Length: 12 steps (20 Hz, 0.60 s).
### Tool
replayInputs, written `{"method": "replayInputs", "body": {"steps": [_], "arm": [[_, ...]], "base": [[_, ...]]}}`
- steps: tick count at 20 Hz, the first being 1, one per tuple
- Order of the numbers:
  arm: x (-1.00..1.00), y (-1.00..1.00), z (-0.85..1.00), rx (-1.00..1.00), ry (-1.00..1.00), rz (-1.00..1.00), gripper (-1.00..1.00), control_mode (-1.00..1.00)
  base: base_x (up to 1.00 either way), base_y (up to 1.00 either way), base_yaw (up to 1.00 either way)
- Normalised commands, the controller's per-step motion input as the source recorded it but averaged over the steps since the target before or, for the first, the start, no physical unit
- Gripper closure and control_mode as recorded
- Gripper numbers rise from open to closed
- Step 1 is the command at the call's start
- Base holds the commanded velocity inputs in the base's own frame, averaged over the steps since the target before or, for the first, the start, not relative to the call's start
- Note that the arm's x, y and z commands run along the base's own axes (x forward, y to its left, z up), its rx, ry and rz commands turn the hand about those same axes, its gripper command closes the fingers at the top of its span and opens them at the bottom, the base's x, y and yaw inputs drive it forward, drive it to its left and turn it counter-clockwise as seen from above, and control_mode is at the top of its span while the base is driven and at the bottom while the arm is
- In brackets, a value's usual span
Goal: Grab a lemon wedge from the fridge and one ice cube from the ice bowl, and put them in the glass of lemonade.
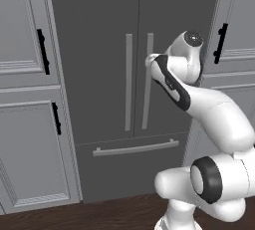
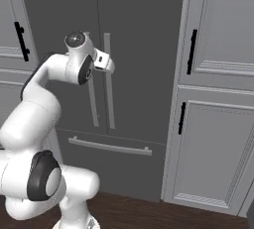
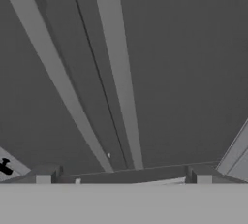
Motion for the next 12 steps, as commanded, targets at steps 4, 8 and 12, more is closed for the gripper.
{"method": "replayInputs", "body": {"steps": [4,8,12], "arm": [[0.52,0.09,0.0,-0.01,0.0,0.03,-1.0,-1.0],[0.4,0.08,0.0,-0.1,0.0,0.0,-1.0,-1.0],[0.25,0.01,-0.07,-0.09,0.0,0.0,-1.0,-1.0]], "base": [[0.0,0.0,0.0],[0.0,0.0,0.0],[0.0,0.0,0.0]]}}
